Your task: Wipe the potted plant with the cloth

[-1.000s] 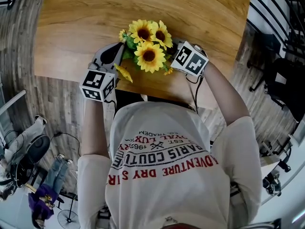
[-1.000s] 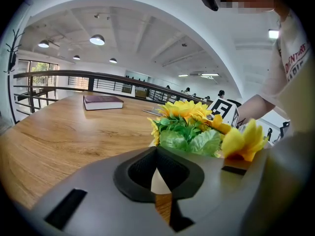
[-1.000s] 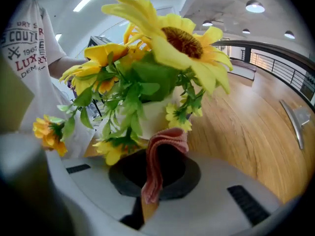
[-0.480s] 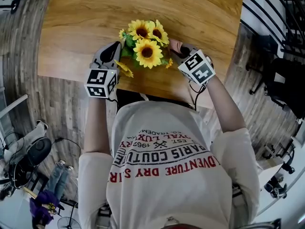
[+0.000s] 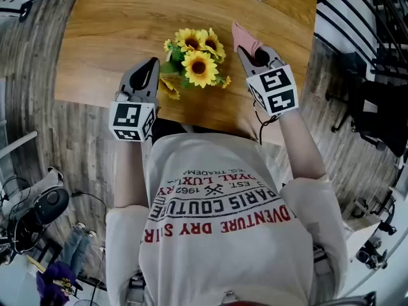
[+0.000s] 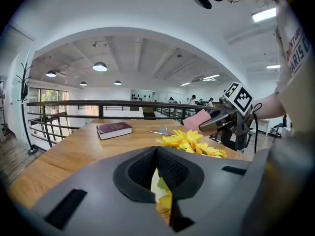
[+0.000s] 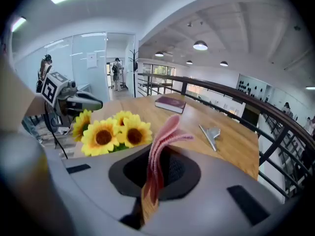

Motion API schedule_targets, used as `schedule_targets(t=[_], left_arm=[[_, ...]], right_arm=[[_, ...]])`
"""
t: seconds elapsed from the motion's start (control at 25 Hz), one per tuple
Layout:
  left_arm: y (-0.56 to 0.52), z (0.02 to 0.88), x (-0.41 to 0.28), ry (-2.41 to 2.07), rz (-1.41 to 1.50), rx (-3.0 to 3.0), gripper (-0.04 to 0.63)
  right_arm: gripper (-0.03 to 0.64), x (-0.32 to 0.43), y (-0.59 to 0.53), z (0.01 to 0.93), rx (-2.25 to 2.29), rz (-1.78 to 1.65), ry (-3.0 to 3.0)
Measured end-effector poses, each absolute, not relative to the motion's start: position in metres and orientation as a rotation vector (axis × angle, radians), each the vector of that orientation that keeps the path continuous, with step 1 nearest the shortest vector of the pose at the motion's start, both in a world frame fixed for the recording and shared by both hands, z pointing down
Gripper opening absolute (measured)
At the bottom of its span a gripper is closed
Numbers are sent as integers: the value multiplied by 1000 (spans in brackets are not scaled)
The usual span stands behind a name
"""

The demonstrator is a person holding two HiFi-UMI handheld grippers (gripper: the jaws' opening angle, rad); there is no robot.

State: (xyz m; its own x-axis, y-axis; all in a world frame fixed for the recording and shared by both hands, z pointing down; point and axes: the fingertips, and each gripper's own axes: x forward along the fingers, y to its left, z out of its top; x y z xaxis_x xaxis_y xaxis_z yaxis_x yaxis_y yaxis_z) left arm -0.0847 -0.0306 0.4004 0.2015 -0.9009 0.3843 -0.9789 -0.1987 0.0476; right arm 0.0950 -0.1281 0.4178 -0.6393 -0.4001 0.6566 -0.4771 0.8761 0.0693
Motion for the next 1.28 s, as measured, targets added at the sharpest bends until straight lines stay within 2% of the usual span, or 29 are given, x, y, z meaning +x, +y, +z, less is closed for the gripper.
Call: schedule_targets(t=[0.4, 0.76, 1.0, 1.28], left_arm=[[-44, 370, -128, -1622, 357, 2420, 15], [-53, 358, -202, -1346, 374, 2611, 15], [-38, 372, -230, -1229, 388, 2622, 15], [-26, 403, -245, -1132, 428, 2604, 15]], right_arm=[[34, 5, -103, 361, 781, 154, -2401], [34, -100, -58, 367, 916, 327, -2331], [34, -156, -12, 405, 962, 471, -2247], [34, -148, -15, 471, 1198, 578, -2076]])
